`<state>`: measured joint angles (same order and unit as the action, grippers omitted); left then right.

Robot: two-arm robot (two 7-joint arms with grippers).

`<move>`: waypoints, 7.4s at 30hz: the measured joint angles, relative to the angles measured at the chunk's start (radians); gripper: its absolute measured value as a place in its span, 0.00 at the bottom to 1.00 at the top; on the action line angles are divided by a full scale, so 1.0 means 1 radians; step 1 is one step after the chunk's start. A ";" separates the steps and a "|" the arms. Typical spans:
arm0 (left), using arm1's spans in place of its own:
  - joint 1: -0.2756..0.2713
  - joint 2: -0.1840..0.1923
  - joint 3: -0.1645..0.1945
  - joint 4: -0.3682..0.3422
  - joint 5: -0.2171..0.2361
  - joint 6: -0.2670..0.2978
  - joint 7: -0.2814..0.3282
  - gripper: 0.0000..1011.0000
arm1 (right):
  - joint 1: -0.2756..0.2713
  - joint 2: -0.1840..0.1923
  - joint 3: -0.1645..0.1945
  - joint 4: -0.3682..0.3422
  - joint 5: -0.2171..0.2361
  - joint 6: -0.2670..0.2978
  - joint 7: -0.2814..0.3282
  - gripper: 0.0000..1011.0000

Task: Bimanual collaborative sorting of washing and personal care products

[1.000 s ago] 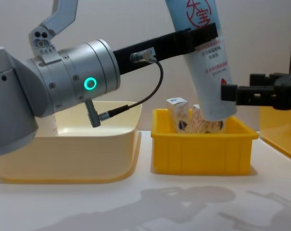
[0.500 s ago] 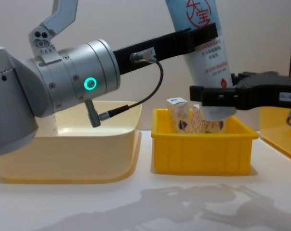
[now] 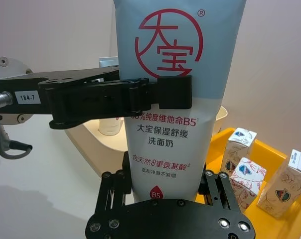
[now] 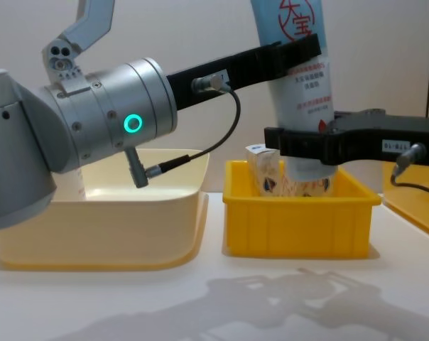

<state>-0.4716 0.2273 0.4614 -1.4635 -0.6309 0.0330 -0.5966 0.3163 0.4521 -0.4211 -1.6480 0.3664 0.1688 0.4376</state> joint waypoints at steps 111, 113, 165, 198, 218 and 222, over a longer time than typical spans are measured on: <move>0.000 0.000 0.000 0.000 0.000 0.000 0.000 0.99 | 0.053 -0.116 0.343 0.203 -0.241 0.215 -0.602 0.89; 0.000 0.000 0.000 0.000 0.000 0.000 0.000 0.99 | 0.055 -0.117 0.343 0.206 -0.241 0.217 -0.602 0.94; 0.085 0.056 -0.002 -0.059 0.157 -0.006 0.214 0.99 | -0.007 -0.125 0.359 0.097 -0.200 -0.034 -0.492 0.99; 0.233 0.153 -0.007 -0.162 0.427 -0.020 0.581 0.99 | -0.298 -0.116 0.211 -0.097 -0.091 -0.126 -0.382 0.99; 0.234 0.155 -0.007 -0.163 0.431 -0.020 0.586 0.99 | -0.331 -0.115 0.195 -0.119 -0.078 -0.135 -0.370 0.99; 0.234 0.155 -0.007 -0.163 0.431 -0.020 0.586 0.99 | -0.327 -0.117 0.194 -0.118 -0.079 -0.134 -0.367 0.99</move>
<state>-0.2372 0.3821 0.4542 -1.6264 -0.2003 0.0133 -0.0109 -0.0111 0.3352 -0.2267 -1.7663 0.2871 0.0343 0.0701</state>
